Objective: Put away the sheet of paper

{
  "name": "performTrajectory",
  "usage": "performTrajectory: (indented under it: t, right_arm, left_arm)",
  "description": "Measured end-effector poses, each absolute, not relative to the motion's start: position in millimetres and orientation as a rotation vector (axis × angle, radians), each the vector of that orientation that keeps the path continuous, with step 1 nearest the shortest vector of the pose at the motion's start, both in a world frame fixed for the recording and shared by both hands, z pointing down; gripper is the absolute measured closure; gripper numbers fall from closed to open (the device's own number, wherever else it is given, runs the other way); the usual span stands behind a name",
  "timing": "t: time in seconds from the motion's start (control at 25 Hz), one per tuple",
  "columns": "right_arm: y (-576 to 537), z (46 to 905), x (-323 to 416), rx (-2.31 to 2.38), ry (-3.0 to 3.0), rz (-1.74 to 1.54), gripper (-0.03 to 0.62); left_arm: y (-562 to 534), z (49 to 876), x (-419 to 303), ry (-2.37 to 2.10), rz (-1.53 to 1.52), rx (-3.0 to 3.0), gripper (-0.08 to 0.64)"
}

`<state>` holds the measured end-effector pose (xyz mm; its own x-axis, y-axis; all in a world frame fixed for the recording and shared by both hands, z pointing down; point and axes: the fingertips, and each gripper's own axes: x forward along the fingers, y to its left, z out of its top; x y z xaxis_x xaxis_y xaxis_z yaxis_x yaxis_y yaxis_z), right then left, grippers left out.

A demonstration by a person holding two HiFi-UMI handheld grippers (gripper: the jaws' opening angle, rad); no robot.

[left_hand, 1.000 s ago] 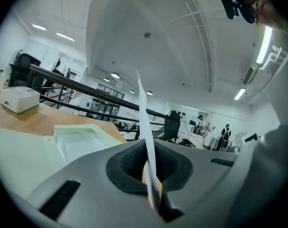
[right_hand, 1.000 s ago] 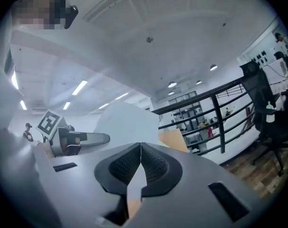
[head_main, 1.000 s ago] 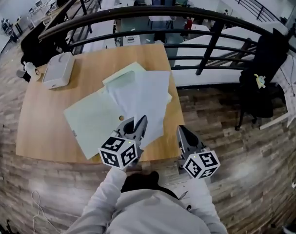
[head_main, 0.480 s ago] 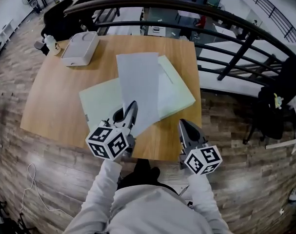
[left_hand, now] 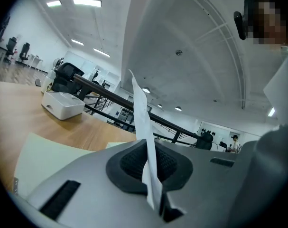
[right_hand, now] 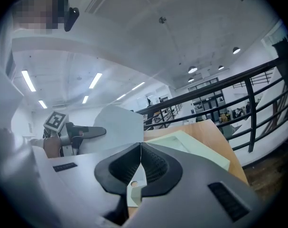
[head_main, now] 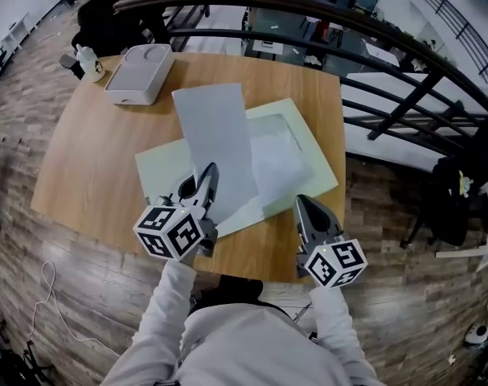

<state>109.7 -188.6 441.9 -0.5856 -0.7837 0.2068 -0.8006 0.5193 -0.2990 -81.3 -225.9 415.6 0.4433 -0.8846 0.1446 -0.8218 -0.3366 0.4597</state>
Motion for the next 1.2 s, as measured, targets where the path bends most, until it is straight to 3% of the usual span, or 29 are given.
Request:
performTrajectory:
  t: [1.2]
  right_arm:
    - [-223,484,90,1.364,-2.606,0.668,0.563]
  left_arm:
    - [-232,531,-74,-1.318,-0.038,1.967,0.543]
